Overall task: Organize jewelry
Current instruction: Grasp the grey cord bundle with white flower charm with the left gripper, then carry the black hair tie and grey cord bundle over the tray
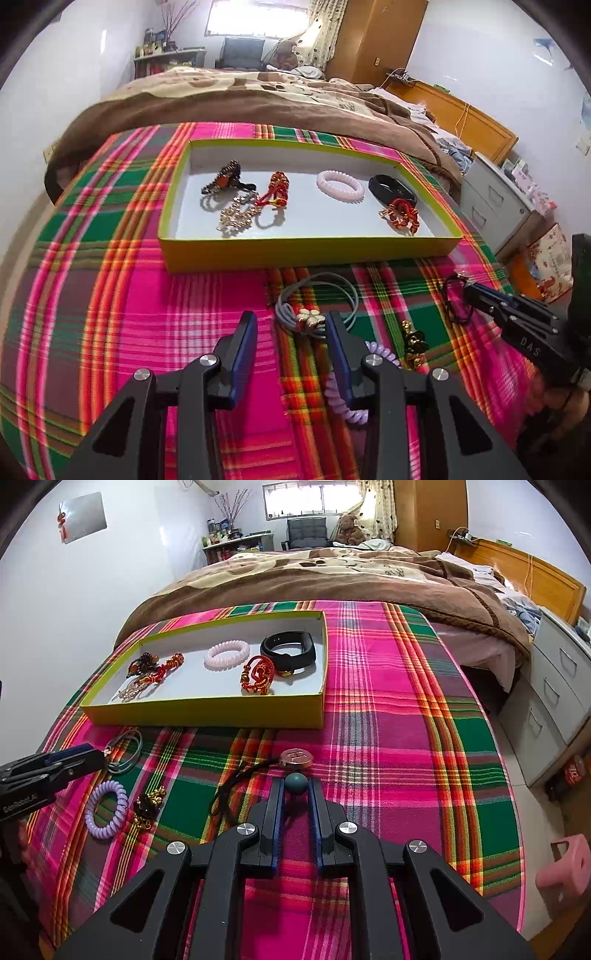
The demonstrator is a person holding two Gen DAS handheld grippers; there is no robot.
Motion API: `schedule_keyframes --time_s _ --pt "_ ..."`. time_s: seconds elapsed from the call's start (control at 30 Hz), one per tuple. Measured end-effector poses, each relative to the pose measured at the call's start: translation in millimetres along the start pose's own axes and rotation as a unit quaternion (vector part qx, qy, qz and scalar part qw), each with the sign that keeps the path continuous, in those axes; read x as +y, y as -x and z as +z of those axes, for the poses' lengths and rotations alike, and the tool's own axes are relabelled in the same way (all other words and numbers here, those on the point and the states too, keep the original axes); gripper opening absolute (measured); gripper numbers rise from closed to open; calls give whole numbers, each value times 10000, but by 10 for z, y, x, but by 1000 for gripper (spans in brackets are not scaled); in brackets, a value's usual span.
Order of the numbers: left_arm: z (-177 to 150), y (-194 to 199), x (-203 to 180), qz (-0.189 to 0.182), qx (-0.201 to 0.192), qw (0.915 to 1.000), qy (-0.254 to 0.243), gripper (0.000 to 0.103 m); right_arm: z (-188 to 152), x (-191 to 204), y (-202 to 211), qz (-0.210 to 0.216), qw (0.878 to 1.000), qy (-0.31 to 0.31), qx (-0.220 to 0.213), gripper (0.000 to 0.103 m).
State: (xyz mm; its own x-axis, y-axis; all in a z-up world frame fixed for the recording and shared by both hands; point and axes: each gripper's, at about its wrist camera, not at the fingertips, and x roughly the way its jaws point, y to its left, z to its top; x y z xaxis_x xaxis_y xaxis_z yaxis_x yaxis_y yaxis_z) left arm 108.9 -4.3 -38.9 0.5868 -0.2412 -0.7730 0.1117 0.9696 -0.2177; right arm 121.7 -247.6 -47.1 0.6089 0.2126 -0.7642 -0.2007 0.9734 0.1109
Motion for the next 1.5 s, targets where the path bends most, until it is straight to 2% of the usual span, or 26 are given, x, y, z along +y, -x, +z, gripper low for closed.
schedule_keyframes --time_s 0.4,0.53,0.7,0.87,1.5 --pt "-2 -99 -158 518 4 9977 -442 38 -8 -31 44 91 9999 -80 -85 13" --pt "-10 -88 -160 530 -14 9975 -457 26 -14 -23 49 103 9999 -75 -94 13" --pt "-33 -75 -201 604 -53 9962 -624 22 -20 -20 62 124 9998 -74 -103 13" --pt "-37 -56 -174 540 -53 9968 -591 19 -18 -13 64 114 9998 -93 -110 13" --pt "-35 91 -133 404 -261 9977 -485 18 -23 -26 112 111 9997 -139 -174 13"
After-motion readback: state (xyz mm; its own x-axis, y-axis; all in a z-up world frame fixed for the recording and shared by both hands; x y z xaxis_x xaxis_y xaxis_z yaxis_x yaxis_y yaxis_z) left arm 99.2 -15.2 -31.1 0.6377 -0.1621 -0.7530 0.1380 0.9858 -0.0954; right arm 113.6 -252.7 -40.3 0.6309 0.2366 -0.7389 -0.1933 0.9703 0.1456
